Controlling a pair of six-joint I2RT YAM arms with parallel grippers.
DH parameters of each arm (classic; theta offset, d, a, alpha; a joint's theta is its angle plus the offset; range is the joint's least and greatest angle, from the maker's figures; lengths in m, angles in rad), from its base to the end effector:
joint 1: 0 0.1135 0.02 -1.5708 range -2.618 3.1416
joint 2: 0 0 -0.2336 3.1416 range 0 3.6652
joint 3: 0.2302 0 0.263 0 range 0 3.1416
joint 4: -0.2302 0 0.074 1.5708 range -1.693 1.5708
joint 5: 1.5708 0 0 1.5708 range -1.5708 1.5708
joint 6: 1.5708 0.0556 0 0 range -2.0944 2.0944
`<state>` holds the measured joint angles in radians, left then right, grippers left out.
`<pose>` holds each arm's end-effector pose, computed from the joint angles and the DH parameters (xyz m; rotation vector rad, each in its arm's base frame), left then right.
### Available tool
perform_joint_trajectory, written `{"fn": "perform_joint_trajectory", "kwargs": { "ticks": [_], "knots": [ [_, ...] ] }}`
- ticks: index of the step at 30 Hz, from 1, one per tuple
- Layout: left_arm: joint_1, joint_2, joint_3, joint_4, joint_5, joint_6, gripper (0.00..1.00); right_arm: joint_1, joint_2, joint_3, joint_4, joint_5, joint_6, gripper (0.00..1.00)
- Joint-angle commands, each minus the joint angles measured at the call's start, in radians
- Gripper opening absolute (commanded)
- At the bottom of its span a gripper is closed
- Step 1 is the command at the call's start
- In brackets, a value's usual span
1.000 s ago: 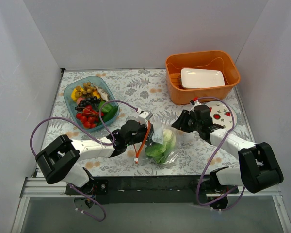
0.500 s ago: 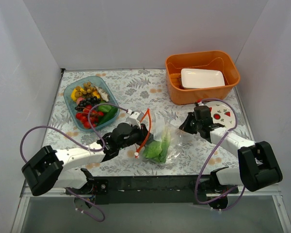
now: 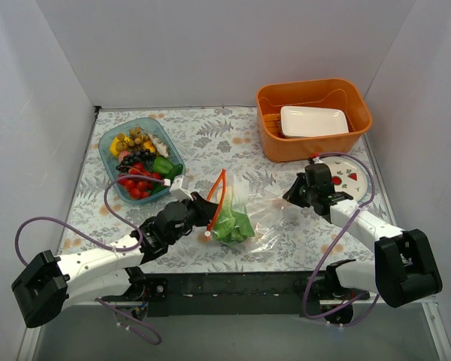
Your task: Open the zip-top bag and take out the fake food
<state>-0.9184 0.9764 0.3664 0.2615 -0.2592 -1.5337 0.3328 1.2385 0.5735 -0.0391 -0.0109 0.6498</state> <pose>0.1652 -0.1928 0.1659 -0.8438 2.0030 -1.3319 0.2655 0.0924 0.1396 0.3621 2.3025 0.5200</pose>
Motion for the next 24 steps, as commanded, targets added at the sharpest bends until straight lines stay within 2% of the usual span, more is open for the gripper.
{"fn": "perform_joint_trajectory", "kwargs": {
  "ticks": [1, 6, 13, 19, 22, 24],
  "knots": [
    [0.001, -0.056, 0.002, 0.074, -0.118, 0.012, 0.0, -0.014, -0.024, -0.004, -0.028, 0.075, -0.027, 0.01],
    [0.003, -0.065, 0.013, 0.091, -0.198, 0.056, 0.0, -0.014, -0.056, 0.012, -0.076, 0.091, -0.047, 0.01],
    [0.001, -0.062, -0.047, 0.273, -0.278, 0.08, 0.0, 0.015, -0.128, -0.001, -0.081, 0.063, -0.05, 0.01],
    [0.003, -0.039, -0.072, 0.457, -0.359, 0.098, 0.0, 0.092, -0.146, 0.017, -0.12, 0.084, -0.055, 0.01],
    [0.003, 0.001, -0.073, 0.58, -0.33, 0.141, 0.0, 0.173, -0.143, 0.031, -0.137, 0.124, -0.052, 0.01],
    [0.001, 0.034, -0.046, 0.578, -0.327, 0.145, 0.0, 0.219, -0.14, 0.038, -0.156, 0.155, -0.041, 0.01]
  ]
}}
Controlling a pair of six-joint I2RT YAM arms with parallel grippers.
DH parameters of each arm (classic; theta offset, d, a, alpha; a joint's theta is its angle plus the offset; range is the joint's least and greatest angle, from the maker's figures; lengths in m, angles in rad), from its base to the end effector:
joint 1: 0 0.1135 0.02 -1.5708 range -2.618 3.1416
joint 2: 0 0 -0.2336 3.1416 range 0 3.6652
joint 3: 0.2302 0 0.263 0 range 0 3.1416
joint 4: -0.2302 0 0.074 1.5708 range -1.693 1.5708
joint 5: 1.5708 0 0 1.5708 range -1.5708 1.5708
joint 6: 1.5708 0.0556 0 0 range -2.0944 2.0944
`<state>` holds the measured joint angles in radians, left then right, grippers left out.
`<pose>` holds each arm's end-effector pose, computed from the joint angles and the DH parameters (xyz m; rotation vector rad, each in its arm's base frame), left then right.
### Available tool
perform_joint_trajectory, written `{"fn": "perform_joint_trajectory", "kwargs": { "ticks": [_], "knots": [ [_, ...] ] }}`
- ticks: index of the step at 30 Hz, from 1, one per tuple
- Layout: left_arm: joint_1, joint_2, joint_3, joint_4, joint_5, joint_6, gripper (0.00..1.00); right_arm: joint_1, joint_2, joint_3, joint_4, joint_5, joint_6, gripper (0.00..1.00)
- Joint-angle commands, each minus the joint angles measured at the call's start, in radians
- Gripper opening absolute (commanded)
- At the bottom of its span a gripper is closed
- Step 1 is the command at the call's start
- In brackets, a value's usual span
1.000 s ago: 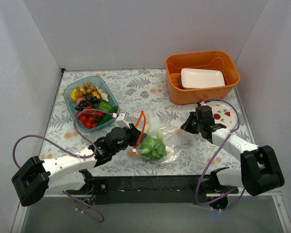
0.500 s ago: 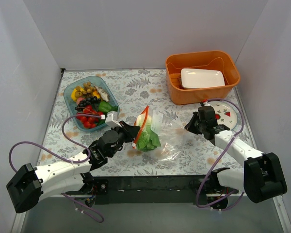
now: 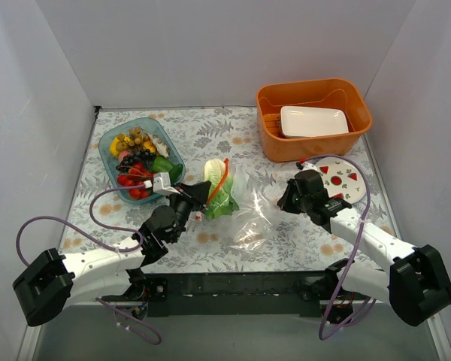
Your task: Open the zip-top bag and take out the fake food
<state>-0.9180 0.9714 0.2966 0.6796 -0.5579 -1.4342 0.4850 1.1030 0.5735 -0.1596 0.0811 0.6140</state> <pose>0.1733 -0.1782 0.1938 -0.8980 1.5039 -1.3760 0.2373 0.1200 0.1622 0.1926 2.2969 0.4881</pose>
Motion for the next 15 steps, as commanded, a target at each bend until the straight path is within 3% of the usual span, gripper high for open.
{"fn": "perform_joint_trajectory", "kwargs": {
  "ticks": [1, 5, 15],
  "knots": [
    [0.001, 0.044, 0.03, 0.155, -0.048, 0.041, 0.0, 0.072, -0.006, 0.032, -0.04, 0.068, -0.002, 0.01],
    [0.001, 0.032, 0.021, 0.169, -0.077, 0.008, 0.0, 0.063, -0.02, 0.014, -0.066, 0.143, 0.004, 0.01],
    [-0.001, -0.028, 0.036, 0.175, -0.189, 0.081, 0.0, 0.055, -0.047, 0.026, -0.089, 0.137, 0.003, 0.01]
  ]
}}
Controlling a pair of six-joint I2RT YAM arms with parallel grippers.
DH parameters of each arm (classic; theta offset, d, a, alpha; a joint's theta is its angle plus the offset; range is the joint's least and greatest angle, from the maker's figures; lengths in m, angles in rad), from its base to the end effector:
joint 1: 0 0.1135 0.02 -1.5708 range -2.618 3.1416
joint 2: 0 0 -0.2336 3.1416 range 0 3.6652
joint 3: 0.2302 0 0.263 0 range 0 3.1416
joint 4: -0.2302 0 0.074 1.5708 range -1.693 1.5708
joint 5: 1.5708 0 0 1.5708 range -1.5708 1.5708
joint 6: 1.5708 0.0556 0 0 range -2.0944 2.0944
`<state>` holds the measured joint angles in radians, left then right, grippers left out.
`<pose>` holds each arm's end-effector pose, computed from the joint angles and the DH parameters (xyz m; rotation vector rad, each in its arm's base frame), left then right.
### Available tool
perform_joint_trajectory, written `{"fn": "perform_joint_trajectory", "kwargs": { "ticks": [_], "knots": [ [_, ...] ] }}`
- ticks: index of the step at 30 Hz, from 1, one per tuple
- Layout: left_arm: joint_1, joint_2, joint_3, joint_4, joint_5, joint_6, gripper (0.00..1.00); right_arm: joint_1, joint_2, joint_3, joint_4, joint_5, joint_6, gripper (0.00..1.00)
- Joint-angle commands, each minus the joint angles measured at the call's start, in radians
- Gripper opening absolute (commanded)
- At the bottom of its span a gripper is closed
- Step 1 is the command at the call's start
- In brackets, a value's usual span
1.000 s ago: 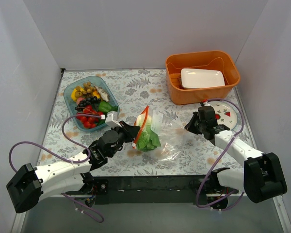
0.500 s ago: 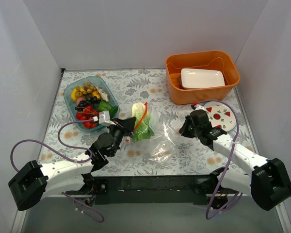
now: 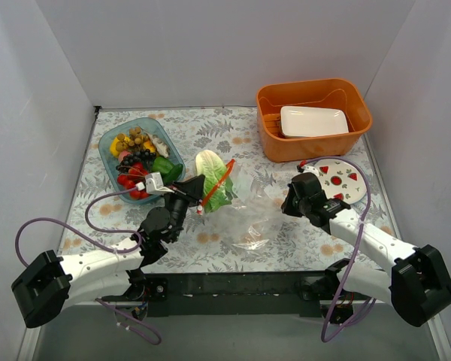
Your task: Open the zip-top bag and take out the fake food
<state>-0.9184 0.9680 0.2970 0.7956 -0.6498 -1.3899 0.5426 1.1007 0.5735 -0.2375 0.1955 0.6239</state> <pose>0.1741 -0.1725 0.2084 -0.9248 1.3508 -1.3762 0.2269 0.1242 0.1558 0.1931 2.3370 0.3584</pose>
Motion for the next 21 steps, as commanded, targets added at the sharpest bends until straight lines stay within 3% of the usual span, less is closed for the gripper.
{"fn": "perform_joint_trajectory", "kwargs": {
  "ticks": [1, 8, 21],
  "knots": [
    [0.0, -0.022, 0.034, 0.073, -0.106, 0.049, 0.0, 0.005, -0.058, 0.026, -0.016, 0.019, -0.009, 0.01],
    [0.022, 0.034, 0.083, 0.157, -0.151, 0.106, 0.0, 0.005, -0.111, 0.02, -0.056, 0.038, -0.018, 0.01],
    [0.104, 0.132, 0.269, -0.062, -0.011, 0.155, 0.0, 0.088, -0.136, 0.048, -0.051, 0.012, -0.026, 0.01]
  ]
}}
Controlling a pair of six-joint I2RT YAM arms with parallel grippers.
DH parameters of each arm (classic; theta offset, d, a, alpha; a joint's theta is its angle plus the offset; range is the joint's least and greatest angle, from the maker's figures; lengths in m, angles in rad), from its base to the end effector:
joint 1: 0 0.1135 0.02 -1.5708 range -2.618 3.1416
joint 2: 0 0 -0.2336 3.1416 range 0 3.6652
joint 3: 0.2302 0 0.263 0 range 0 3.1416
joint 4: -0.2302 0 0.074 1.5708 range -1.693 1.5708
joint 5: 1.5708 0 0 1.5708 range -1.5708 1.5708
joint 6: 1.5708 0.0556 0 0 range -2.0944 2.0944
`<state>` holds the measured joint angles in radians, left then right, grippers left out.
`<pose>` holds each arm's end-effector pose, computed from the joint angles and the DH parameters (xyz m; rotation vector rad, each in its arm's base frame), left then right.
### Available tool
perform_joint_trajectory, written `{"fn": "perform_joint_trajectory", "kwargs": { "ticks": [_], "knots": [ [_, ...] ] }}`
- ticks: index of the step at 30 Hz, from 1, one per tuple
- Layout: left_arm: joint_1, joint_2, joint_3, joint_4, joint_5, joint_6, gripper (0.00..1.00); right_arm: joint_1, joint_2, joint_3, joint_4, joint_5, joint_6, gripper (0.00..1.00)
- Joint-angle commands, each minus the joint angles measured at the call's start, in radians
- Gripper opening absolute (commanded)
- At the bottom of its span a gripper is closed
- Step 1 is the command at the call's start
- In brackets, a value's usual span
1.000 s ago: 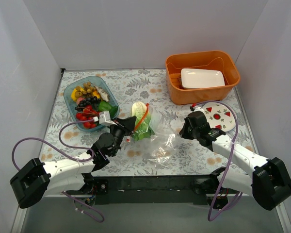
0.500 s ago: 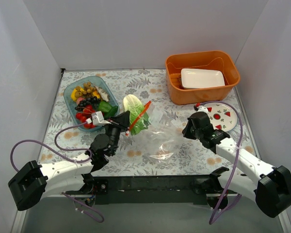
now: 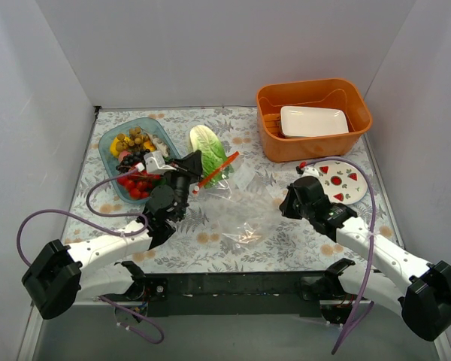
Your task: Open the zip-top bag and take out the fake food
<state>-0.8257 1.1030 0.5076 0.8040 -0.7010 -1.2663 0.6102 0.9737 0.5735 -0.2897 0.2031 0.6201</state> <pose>0.2123 -0.1773 0.2522 -0.9210 1.2266 -1.2369 0.2088 0.1323 0.1804 0.1207 2.2767 0.4299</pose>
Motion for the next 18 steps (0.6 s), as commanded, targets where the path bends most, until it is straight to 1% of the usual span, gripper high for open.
{"fn": "perform_joint_trajectory", "kwargs": {
  "ticks": [1, 2, 4, 5, 6, 8, 9, 10, 11, 13, 15, 18],
  "knots": [
    [0.013, -0.003, 0.069, -0.083, 0.043, 0.034, 0.0, 0.025, -0.006, 0.052, -0.003, 0.009, -0.022, 0.01],
    [0.019, -0.008, 0.081, -0.103, 0.037, 0.035, 0.0, 0.026, -0.001, 0.058, -0.005, 0.012, -0.023, 0.01],
    [0.034, -0.009, 0.127, -0.207, 0.026, 0.013, 0.0, 0.023, 0.01, 0.077, -0.022, 0.03, -0.039, 0.01],
    [0.066, -0.008, 0.144, -0.25, 0.024, -0.007, 0.0, 0.026, 0.016, 0.086, -0.028, 0.033, -0.043, 0.01],
    [0.089, -0.006, 0.161, -0.338, 0.059, -0.027, 0.0, 0.026, 0.026, 0.092, -0.035, 0.038, -0.048, 0.01],
    [0.163, -0.009, 0.193, -0.388, 0.122, -0.065, 0.0, 0.031, 0.037, 0.112, -0.061, 0.048, -0.057, 0.01],
    [0.181, -0.014, 0.207, -0.441, 0.145, -0.073, 0.0, 0.031, 0.046, 0.117, -0.069, 0.064, -0.062, 0.01],
    [0.197, -0.015, 0.221, -0.462, 0.184, -0.076, 0.0, 0.031, 0.049, 0.123, -0.074, 0.068, -0.066, 0.01],
    [0.226, -0.018, 0.245, -0.483, 0.202, -0.073, 0.0, 0.031, 0.049, 0.126, -0.083, 0.07, -0.072, 0.01],
    [0.249, -0.017, 0.267, -0.545, 0.231, -0.074, 0.0, 0.031, 0.051, 0.134, -0.085, 0.064, -0.08, 0.01],
    [0.273, 0.003, 0.31, -0.615, 0.23, -0.084, 0.0, 0.031, 0.053, 0.137, -0.077, 0.048, -0.085, 0.01],
    [0.283, 0.0, 0.33, -0.652, 0.183, -0.074, 0.0, 0.031, 0.057, 0.141, -0.085, 0.068, -0.089, 0.01]
  ]
}}
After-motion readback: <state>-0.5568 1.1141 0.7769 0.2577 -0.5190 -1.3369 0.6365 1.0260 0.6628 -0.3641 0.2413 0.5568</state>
